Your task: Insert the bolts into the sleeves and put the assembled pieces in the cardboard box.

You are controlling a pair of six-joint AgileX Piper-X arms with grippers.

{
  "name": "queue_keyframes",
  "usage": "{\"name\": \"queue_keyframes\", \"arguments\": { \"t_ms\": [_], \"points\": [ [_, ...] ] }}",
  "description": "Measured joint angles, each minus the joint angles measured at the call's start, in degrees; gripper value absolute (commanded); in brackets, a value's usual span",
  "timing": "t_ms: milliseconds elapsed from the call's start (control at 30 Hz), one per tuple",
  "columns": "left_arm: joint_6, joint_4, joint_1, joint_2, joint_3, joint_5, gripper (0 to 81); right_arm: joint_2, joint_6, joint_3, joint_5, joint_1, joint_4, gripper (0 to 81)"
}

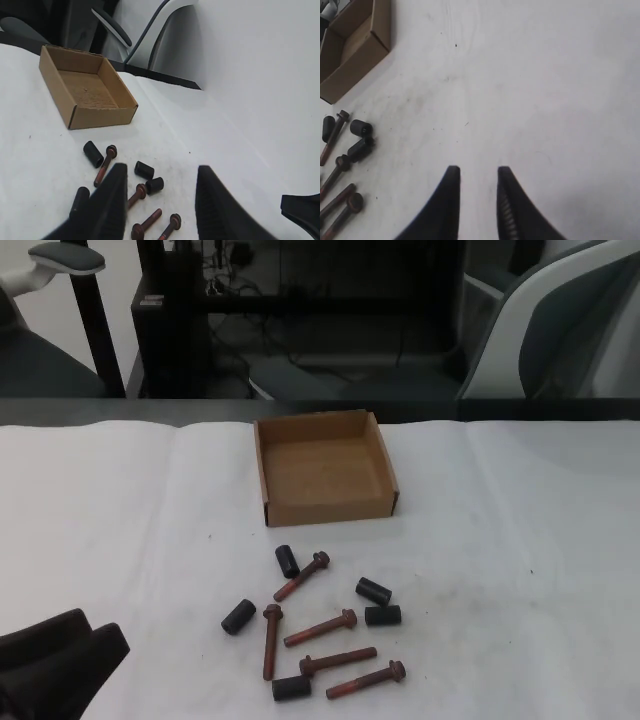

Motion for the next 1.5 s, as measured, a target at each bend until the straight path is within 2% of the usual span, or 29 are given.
{"name": "queue_keyframes", "arguments": {
  "t_ms": [1267,1500],
  "points": [
    [0.0,0.0,0.0,0.0,0.0,0.0,44.1,0.0,0.0,0.0,-0.4,0.0,0.0,26.9],
    [-1.5,1.3,0.0,0.0,0.0,-4.8,44.1,0.0,3.6,0.0,-10.2,0.0,-2.9,26.9]
  ]
}}
